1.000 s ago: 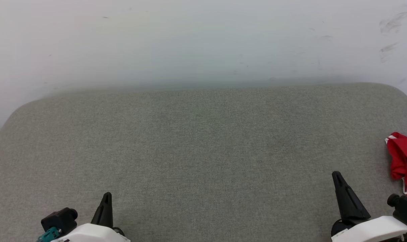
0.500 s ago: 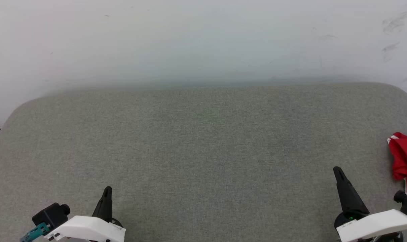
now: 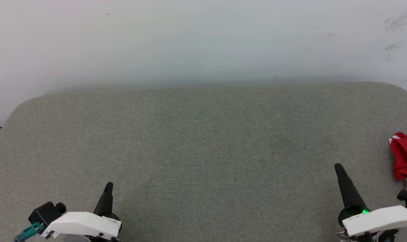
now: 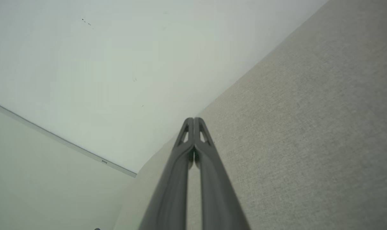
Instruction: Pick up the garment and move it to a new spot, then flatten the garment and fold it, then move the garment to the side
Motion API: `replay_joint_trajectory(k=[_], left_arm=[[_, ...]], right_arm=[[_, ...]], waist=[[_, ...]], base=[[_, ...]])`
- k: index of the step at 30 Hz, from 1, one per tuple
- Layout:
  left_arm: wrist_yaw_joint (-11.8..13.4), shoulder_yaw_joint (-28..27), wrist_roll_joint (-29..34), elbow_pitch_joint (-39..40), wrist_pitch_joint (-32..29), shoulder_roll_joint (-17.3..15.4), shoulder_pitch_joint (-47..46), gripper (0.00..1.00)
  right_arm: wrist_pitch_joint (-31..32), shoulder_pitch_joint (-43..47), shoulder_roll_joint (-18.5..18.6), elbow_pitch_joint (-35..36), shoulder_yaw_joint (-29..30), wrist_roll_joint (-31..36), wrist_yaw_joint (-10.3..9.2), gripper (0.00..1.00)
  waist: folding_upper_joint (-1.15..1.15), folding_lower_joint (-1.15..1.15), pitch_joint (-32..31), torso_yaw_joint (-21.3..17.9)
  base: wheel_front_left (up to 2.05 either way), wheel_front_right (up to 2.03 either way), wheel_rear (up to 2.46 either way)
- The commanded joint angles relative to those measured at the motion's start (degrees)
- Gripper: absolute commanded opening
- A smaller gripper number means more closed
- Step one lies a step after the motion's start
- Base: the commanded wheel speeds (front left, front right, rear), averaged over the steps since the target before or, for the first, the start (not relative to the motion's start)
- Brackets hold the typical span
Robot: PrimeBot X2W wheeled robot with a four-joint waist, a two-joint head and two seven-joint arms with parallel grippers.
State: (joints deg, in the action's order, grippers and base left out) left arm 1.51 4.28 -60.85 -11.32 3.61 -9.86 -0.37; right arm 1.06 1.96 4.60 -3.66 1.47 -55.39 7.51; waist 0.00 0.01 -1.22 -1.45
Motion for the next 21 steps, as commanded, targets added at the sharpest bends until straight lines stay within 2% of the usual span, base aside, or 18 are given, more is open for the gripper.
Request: replay_joint_trajectory(k=[1, 21], left_arm=[[-0.5, -0.8, -1.5, 0.3, -0.4, 0.2, -1.7, 0.00], [-3.5, -4.0, -11.9, -0.7, -3.5, 2.3, -3.2, 0.00]], right_arm=[[0.1, -1.8, 0.4, 0.1, 0.2, -1.9, -0.01, 0.00], [1.2, -4.0, 0.5, -3.4, 0.9, -14.6, -0.01, 0.00]], waist=[[0.00, 0.00, 0.0, 0.0], [0.00, -0.01, 0.4, 0.4]], base=[[0.00, 0.00, 0.00], [0.00, 0.00, 0.00]])
